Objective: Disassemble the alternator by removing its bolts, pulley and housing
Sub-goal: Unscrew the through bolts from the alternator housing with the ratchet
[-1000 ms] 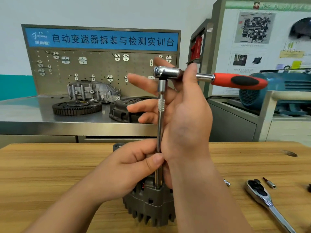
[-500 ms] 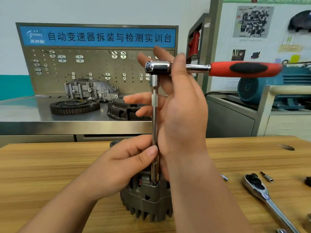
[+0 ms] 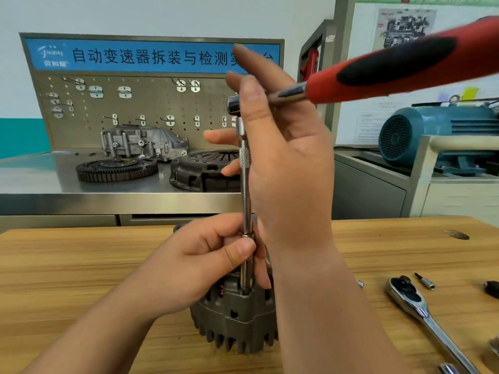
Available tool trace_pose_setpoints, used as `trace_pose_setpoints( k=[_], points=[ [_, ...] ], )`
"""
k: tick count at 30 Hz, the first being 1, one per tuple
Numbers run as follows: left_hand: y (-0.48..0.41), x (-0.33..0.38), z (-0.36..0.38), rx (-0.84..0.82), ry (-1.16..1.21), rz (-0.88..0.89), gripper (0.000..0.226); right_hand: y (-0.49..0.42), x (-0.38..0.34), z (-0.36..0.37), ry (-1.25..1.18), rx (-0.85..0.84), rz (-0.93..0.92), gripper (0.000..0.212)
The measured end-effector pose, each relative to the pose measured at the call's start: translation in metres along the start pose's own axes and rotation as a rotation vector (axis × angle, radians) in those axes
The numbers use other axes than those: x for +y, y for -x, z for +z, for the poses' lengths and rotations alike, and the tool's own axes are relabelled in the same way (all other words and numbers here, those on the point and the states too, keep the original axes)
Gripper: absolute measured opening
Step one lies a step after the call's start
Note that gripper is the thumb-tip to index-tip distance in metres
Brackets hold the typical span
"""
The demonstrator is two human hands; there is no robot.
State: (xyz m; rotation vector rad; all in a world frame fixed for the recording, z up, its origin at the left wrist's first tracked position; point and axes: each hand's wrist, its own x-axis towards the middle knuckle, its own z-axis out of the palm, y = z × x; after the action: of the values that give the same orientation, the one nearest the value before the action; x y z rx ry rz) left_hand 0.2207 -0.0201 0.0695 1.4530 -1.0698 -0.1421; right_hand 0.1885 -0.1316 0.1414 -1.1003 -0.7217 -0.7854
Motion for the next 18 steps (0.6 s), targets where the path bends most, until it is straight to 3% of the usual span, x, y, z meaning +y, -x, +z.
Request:
trace_pose_setpoints(
  k=[4, 7, 11, 18],
  points=[
    [0.0005, 0.0024, 0.0006, 0.001, 0.0, -0.015, 0.05, 0.0004, -0.0014, 0.0004, -0.058, 0.009, 0.053, 0.026],
    [0.001, 0.0067, 0.0007, -0.032, -0.008, -0.006, 0.042, 0.0003, -0.0017, -0.0015, -0.184, 0.03, 0.177, 0.027],
    [0.001, 0.0032, 0.0, -0.005, -0.016, -0.001, 0.028, -0.0003, -0.0032, -0.0035, -0.165, 0.049, 0.275, 0.029],
    [-0.0005, 0.0034, 0.0017, -0.012, 0.039, -0.007, 0.036, 0.0014, -0.0051, 0.0021, -0.019, -0.055, -0.027, 0.024]
  ],
)
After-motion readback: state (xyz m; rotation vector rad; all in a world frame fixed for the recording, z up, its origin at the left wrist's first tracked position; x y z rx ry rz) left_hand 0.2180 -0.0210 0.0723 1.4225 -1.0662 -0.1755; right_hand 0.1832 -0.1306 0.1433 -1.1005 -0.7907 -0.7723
